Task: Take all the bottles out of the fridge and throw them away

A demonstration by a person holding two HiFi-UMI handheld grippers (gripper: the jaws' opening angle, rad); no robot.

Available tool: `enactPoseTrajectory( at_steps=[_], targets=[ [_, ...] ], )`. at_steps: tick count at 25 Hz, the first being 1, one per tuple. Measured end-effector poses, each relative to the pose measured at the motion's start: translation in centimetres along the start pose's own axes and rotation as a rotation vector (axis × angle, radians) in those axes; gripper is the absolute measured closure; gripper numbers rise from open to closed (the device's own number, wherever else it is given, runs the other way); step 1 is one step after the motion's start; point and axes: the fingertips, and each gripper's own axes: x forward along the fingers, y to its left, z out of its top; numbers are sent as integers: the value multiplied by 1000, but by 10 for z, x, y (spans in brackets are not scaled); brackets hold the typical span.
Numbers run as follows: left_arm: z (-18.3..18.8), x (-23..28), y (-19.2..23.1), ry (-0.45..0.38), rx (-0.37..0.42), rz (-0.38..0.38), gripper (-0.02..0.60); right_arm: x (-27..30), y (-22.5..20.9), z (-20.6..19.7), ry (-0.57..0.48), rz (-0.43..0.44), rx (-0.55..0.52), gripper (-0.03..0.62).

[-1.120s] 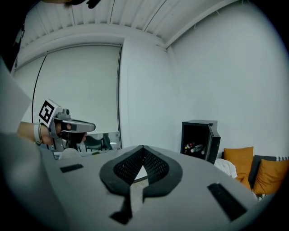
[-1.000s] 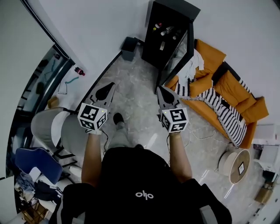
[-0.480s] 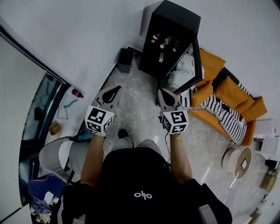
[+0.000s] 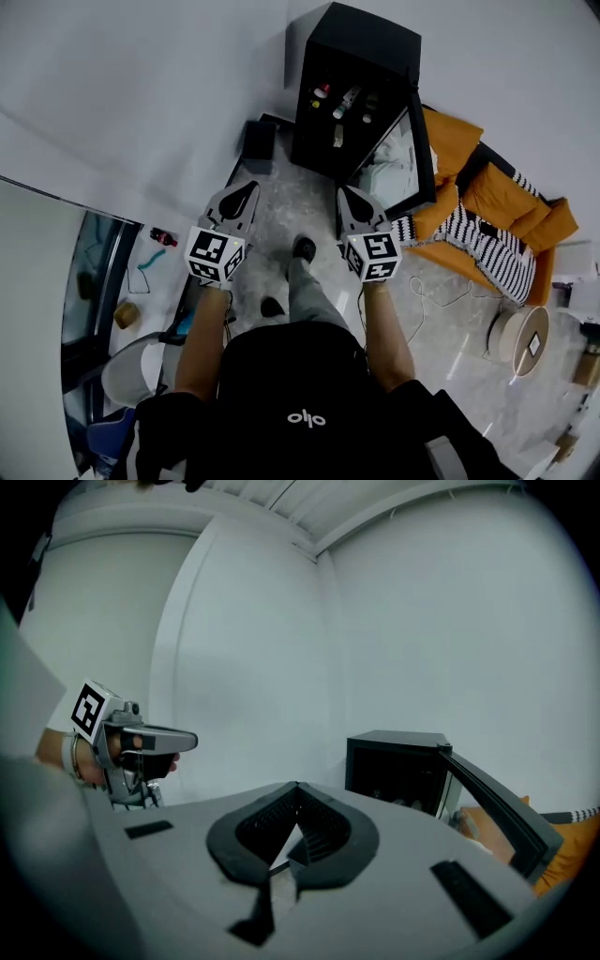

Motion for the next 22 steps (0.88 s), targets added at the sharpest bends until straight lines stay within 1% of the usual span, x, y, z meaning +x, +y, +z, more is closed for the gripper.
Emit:
enactPoseTrajectory(
  at_steps=[5,11,16,22],
  targets=[
    [12,73,32,7,9,-11,581,59,-58,13,-10,-8,24,591],
    [32,143,64,6,17,8,581,115,-111,35,-15,2,33,591],
    [40,184,69,12,29,12,581,139,-145,43,-22,11,48,591],
    [44,215,70,21,40,4,581,150,-164,49,-32,14,41,591]
  ],
)
